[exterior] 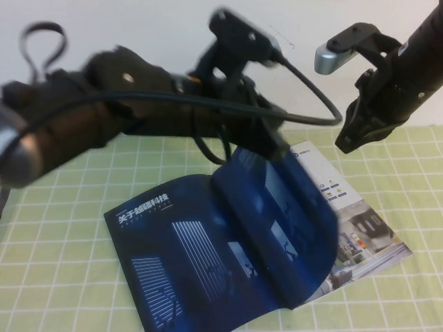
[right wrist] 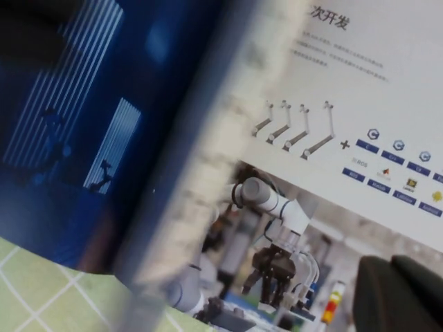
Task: Close book
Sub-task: 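Close the open booklet and leave it lying on the table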
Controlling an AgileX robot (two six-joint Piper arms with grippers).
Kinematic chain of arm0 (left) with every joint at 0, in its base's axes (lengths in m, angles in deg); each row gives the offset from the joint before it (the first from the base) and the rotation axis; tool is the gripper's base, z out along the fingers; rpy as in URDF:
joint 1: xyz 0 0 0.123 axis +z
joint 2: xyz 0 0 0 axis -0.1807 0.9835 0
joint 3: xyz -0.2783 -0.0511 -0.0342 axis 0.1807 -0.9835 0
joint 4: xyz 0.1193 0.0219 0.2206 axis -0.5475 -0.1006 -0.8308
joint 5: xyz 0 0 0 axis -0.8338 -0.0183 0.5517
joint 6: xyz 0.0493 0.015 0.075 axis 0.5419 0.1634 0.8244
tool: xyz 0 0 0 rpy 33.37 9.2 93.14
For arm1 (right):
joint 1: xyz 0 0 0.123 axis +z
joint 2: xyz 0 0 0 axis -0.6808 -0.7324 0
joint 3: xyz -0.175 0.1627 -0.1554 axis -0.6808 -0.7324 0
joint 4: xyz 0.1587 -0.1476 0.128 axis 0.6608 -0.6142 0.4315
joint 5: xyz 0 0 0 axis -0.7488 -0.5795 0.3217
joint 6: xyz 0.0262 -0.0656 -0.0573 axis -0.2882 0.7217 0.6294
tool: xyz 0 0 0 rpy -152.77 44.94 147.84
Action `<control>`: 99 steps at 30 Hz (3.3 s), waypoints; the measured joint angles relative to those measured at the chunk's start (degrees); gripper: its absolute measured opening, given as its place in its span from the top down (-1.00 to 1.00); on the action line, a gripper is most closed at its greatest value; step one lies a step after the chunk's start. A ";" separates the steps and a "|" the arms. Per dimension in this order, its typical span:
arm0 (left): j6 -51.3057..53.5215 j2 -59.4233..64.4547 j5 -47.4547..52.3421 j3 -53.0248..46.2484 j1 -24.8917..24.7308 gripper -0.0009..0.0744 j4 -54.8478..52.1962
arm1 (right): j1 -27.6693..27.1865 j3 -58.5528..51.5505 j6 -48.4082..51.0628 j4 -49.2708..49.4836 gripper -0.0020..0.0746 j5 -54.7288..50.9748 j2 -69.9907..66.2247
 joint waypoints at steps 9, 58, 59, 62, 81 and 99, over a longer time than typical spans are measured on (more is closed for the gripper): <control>-12.88 -5.14 11.25 0.00 9.03 0.98 -12.52 | 0.00 0.00 4.71 7.24 0.95 -0.65 0.95; -47.34 9.57 21.05 -19.78 16.48 0.99 -38.57 | 0.24 0.45 -5.64 -4.50 0.95 1.41 -23.30; -47.21 9.57 19.93 -19.78 16.48 0.98 -37.94 | 0.14 0.45 -5.64 -4.36 0.95 1.41 -23.30; -45.76 9.57 16.41 -19.78 16.48 0.99 -34.25 | 0.07 0.45 -5.70 -3.65 0.95 1.31 -23.44; 16.29 4.92 11.70 -19.81 16.48 0.99 44.09 | 0.11 0.45 -2.58 14.16 0.95 1.64 -22.57; 19.78 14.85 -2.74 -12.06 -1.38 0.99 44.51 | -11.49 0.45 -3.83 3.18 0.95 4.27 11.27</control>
